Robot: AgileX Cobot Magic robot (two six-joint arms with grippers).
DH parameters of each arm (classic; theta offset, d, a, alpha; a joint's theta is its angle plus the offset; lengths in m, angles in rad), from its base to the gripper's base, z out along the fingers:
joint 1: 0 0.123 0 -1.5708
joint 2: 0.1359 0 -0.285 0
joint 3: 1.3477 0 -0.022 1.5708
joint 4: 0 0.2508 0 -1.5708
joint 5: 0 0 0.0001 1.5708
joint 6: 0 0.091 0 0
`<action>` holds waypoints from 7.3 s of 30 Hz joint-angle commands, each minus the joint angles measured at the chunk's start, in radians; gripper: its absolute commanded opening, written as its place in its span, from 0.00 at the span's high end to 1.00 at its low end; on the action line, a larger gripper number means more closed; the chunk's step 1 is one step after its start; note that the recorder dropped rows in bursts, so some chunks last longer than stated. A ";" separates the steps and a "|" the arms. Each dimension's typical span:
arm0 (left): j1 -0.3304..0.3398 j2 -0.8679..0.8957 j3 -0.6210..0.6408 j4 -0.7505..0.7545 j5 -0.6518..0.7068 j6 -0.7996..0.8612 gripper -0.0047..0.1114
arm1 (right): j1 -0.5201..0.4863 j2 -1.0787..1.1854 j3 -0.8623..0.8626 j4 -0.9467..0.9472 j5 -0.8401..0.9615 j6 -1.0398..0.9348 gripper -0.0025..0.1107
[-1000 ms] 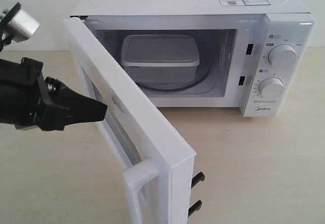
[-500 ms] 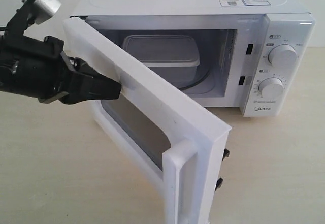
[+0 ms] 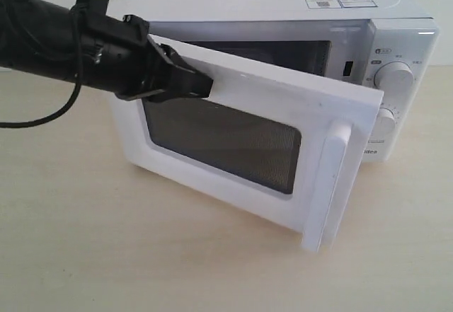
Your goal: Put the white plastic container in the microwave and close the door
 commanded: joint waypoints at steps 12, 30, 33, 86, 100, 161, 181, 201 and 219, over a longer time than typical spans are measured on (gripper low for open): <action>-0.007 0.026 -0.085 0.003 0.051 0.010 0.92 | -0.002 0.085 0.085 -0.106 -0.153 0.065 0.98; -0.007 -0.264 -0.073 0.189 0.131 -0.205 0.92 | -0.127 0.627 0.287 -0.534 -0.967 0.570 0.98; -0.007 -0.282 -0.051 0.191 0.136 -0.205 0.92 | -0.169 0.655 0.287 -0.468 -1.037 0.570 0.98; -0.007 -0.423 -0.014 0.147 0.268 -0.218 0.92 | -0.171 1.019 0.123 0.409 -1.364 -0.157 0.98; -0.007 -0.423 -0.014 0.147 0.268 -0.218 0.92 | -0.171 1.033 0.093 0.417 -1.293 -0.179 0.98; 0.172 -1.395 0.127 0.390 0.043 -0.207 0.92 | -0.171 0.326 0.093 0.390 -0.524 -0.410 0.98; 0.334 -1.481 0.861 0.757 -0.471 -0.526 0.92 | -0.171 0.326 0.093 0.390 -0.524 -0.410 0.98; 0.371 -1.505 1.032 0.773 -0.475 -0.491 0.92 | -0.171 0.326 0.093 0.390 -0.521 -0.410 0.98; 0.371 -1.505 1.032 1.058 -0.277 -1.021 0.92 | -0.171 0.326 0.093 0.390 -0.535 -0.410 0.98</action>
